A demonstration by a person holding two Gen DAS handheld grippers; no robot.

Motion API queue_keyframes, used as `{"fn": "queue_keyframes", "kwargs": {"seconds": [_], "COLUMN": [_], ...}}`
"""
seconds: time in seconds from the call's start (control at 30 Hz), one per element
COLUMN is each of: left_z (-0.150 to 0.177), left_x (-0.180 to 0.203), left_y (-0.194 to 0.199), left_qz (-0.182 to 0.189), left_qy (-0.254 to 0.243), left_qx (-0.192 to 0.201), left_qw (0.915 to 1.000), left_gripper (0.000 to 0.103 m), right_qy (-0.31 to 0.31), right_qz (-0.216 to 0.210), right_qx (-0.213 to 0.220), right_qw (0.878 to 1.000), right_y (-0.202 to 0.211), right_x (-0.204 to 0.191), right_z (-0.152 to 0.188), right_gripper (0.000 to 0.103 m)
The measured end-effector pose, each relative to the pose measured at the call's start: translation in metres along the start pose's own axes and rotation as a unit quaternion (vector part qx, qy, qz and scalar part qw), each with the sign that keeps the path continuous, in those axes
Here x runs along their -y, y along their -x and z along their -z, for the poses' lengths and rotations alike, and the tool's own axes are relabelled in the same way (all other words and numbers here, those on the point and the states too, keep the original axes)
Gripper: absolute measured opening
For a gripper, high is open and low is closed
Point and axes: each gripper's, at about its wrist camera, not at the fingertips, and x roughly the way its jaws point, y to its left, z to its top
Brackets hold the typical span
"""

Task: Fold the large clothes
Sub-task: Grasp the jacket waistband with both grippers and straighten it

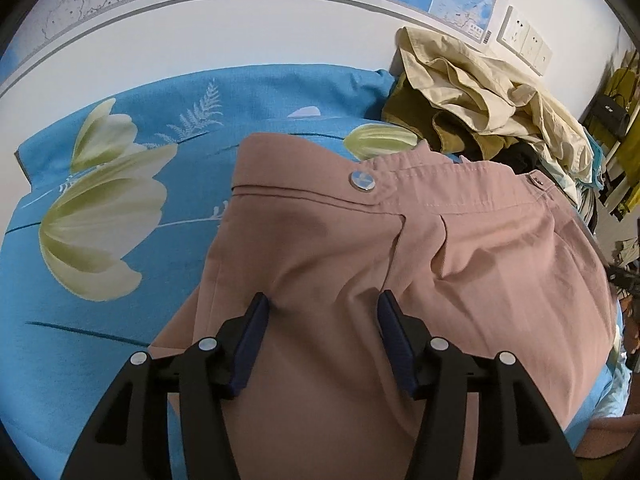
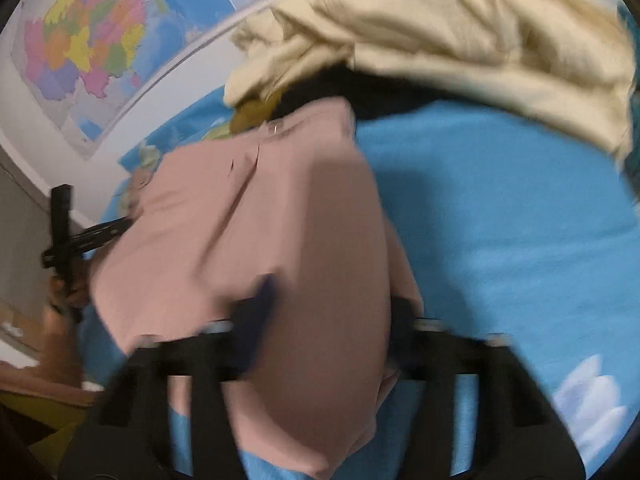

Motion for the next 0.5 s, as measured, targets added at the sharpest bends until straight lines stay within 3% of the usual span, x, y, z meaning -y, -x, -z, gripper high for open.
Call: {"fn": "queue_keyframes", "kwargs": {"seconds": [0.03,0.07,0.17,0.23,0.4,0.5], "left_z": [-0.001,-0.002,-0.002,0.001,0.015,0.026], "left_x": [-0.001,-0.002,-0.001,-0.001,0.002,0.006], "left_y": [-0.001,0.000,0.007,0.015,0.038,0.051], "left_qz": [0.002,0.000,-0.011,-0.016,-0.028,-0.048], "left_qy": [0.004,0.009,0.009,0.009,0.002,-0.010], "left_qx": [-0.002,-0.006,0.001,0.007,0.021,0.030], "left_qw": [1.0000,0.9999,0.9999,0.9998,0.9994,0.9983], "left_gripper": [0.056,0.056,0.055,0.056,0.059,0.065], "right_qy": [-0.003,-0.006,-0.004,0.001,0.014,-0.001], "right_qz": [-0.012,-0.022,-0.001,0.020,0.057,0.053], "right_qx": [0.006,0.014,0.053,0.054,0.021,0.026], "right_qw": [1.000,1.000,0.999,0.998,0.998,0.998], "right_y": [0.001,0.003,0.016,0.012,-0.014,-0.007], "right_x": [0.002,0.004,0.006,0.005,0.004,0.008], "right_z": [-0.001,-0.004,-0.020,-0.029,-0.021,-0.017], "right_gripper": [0.004,0.004,0.003,0.003,0.007,0.021]}}
